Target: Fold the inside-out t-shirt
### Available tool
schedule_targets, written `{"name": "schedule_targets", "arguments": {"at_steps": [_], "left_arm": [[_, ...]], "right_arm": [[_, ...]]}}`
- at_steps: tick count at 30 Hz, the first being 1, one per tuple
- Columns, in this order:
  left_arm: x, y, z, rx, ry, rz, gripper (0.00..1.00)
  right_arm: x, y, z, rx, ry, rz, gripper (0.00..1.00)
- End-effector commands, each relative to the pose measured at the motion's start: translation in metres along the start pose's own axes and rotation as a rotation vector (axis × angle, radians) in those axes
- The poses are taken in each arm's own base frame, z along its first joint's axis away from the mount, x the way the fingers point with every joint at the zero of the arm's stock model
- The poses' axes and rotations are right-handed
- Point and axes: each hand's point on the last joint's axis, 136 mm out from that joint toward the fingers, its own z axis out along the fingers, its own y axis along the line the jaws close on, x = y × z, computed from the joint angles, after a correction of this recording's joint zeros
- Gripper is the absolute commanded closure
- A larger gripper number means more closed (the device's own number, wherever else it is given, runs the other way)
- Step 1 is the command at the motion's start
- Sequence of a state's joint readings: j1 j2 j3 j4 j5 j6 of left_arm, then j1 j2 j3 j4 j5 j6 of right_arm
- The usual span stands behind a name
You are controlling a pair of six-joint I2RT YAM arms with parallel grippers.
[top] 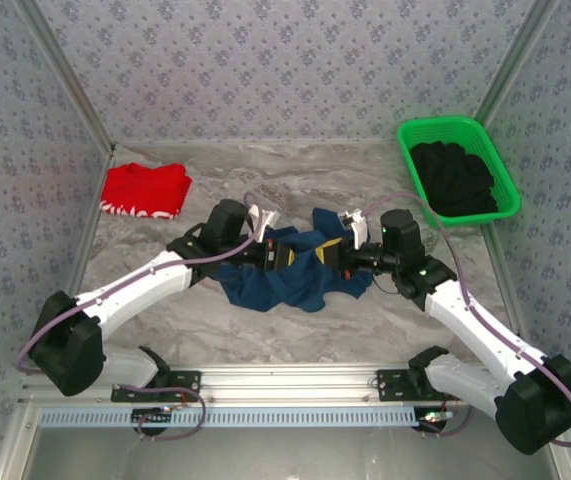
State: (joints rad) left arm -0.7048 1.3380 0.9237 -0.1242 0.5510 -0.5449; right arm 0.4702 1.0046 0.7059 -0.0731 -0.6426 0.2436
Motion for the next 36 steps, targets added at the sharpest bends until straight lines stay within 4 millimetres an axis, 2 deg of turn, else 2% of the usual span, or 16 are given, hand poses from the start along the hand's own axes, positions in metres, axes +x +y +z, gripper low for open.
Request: {"name": "schedule_targets", "arguments": {"at_steps": [1,5,8,12,14,18,22,26,28,32,36], "left_arm": [[-0.020,-0.013,-0.011,0.065,-0.100,0.050,1.00],[-0.028,-0.035,-0.036,0.173,-0.197,0.159,1.00],[-0.023,-0.054,-0.051,0.246,-0.231,0.261,1.00],[-0.014,-0.066,-0.058,0.306,-0.225,0.363,1.00],[-0.007,-0.069,-0.057,0.330,-0.203,0.407,1.00],[0.003,-0.066,-0.054,0.303,-0.177,0.497,1.00],[0.003,-0.061,-0.053,0.265,-0.179,0.544,1.00],[0.006,-0.057,-0.050,0.252,-0.154,0.558,1.00],[0.008,-0.057,-0.048,0.254,-0.145,0.557,1.00],[0.010,-0.058,-0.047,0.256,-0.137,0.561,1.00],[0.011,-0.057,-0.045,0.250,-0.126,0.559,1.00]], "right_arm": [[0.008,-0.004,-0.005,0.030,0.006,-0.003,1.00],[0.018,-0.028,-0.013,0.152,0.030,0.053,1.00],[0.019,-0.042,-0.017,0.226,0.038,0.083,1.00],[0.014,-0.034,-0.010,0.183,0.049,0.072,1.00],[0.014,-0.024,-0.008,0.140,0.069,0.042,0.88],[0.013,-0.009,-0.018,0.107,0.094,-0.013,0.71],[0.004,0.000,-0.029,0.098,0.073,-0.014,0.64],[-0.011,-0.004,-0.032,0.141,0.035,-0.011,0.60],[-0.019,-0.017,-0.033,0.228,0.027,-0.014,0.55],[-0.023,-0.038,-0.022,0.333,0.088,-0.039,0.45],[-0.016,-0.035,0.000,0.303,0.163,-0.051,0.36]]}}
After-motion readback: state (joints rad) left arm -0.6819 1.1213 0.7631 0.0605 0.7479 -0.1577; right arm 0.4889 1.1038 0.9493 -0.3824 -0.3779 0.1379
